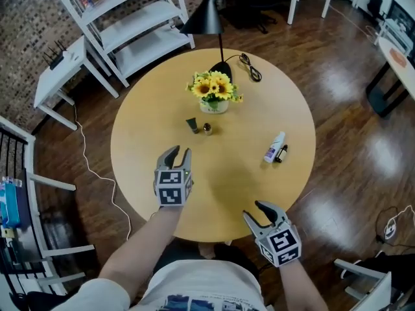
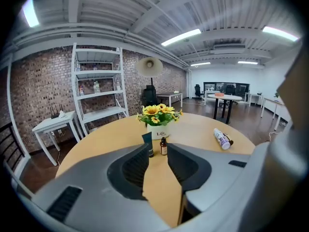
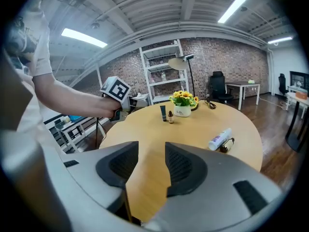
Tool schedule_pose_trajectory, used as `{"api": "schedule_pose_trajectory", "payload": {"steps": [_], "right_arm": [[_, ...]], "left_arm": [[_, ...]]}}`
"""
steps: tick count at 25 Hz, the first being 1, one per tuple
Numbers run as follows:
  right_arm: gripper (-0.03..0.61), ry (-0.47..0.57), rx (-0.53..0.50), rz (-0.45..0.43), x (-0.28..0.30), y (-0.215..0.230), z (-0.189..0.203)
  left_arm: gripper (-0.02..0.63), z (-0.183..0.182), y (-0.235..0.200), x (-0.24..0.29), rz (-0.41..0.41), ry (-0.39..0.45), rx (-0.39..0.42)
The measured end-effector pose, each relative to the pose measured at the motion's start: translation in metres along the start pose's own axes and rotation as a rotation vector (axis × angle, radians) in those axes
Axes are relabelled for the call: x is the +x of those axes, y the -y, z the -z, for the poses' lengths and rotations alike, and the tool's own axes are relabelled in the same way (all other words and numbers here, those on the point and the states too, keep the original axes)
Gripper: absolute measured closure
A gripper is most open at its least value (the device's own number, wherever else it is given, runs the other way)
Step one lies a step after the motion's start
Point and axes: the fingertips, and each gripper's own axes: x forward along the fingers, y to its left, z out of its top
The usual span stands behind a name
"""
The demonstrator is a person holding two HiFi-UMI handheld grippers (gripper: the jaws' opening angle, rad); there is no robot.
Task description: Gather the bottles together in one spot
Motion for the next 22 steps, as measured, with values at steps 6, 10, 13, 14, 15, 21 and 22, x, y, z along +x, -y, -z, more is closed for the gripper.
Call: {"api": "schedule_pose_trajectory", "payload": {"steps": [6, 10, 13, 14, 15, 21, 22], "right_arm": [[0.379, 0.040, -0.036, 0.022, -0.013, -0.043, -0.018], [0.380, 0.062, -0.029, 0.081, -0.032, -0.072, -0.021], [0.380, 0.062, -0.013, 0.128, -0.044, -0.101, -0.028], [0.380, 0.059, -0.011, 0.139, -0.047, -0.114, -0.029], [0.380, 0.056, -0.013, 0.149, -0.049, -0.127, -0.031], [0.380, 0.045, -0.041, 0.183, -0.067, -0.184, -0.029], [0.380, 0.043, -0.037, 0.188, -0.070, -0.192, -0.026]], "left_arm": [[0.488, 0.011, -0.014, -0.111, 0.084, 0.037, -0.060], [0.483, 0.019, -0.019, -0.186, 0.148, 0.084, -0.116], [0.480, 0.029, -0.033, -0.240, 0.192, 0.104, -0.131], [0.480, 0.035, -0.040, -0.257, 0.204, 0.103, -0.129], [0.480, 0.042, -0.047, -0.273, 0.218, 0.101, -0.128], [0.471, 0.087, -0.061, -0.345, 0.297, 0.100, -0.153], [0.471, 0.094, -0.062, -0.353, 0.303, 0.095, -0.164]]}}
